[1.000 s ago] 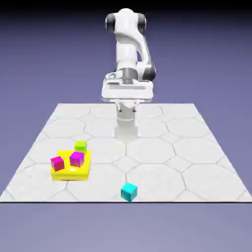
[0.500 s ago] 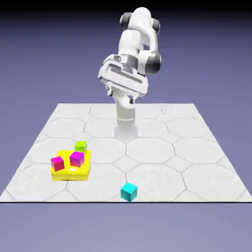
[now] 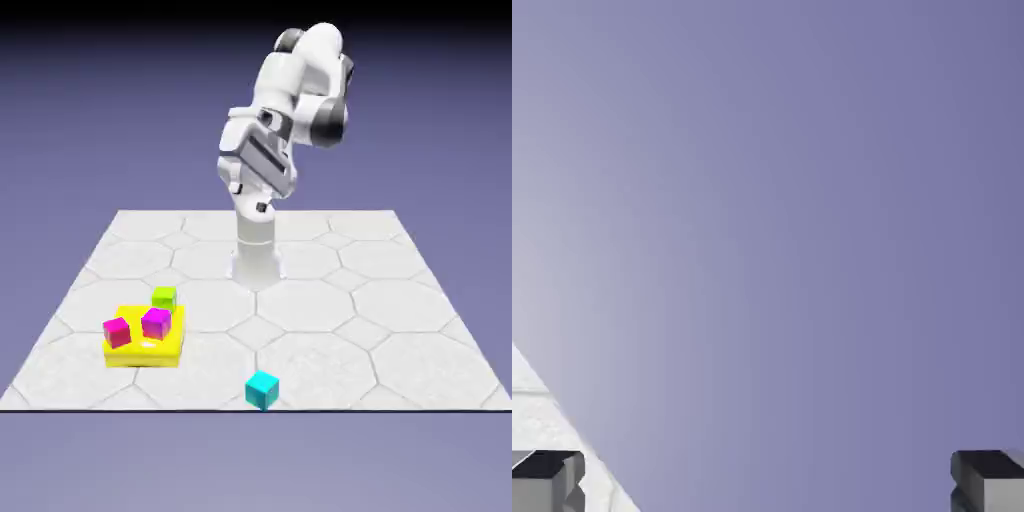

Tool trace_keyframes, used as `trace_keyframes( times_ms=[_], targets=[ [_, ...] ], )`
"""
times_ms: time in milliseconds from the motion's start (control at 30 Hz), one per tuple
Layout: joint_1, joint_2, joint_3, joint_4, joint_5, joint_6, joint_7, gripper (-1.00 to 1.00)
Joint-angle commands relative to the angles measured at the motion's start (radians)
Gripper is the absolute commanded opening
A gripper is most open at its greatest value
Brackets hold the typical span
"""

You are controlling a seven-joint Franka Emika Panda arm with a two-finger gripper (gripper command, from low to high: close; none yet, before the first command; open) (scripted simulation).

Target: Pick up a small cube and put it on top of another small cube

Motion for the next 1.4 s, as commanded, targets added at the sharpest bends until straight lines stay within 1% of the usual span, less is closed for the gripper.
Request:
trace_keyframes(
  times_ms=[0,1367],
  targets=[
    [-0.028,-0.005,0.026,0.01,0.015,-0.015,-0.044,0.0],
    [-1.16,-0.223,1.1,0.409,0.638,-0.626,-1.827,0.0]
  ],
)
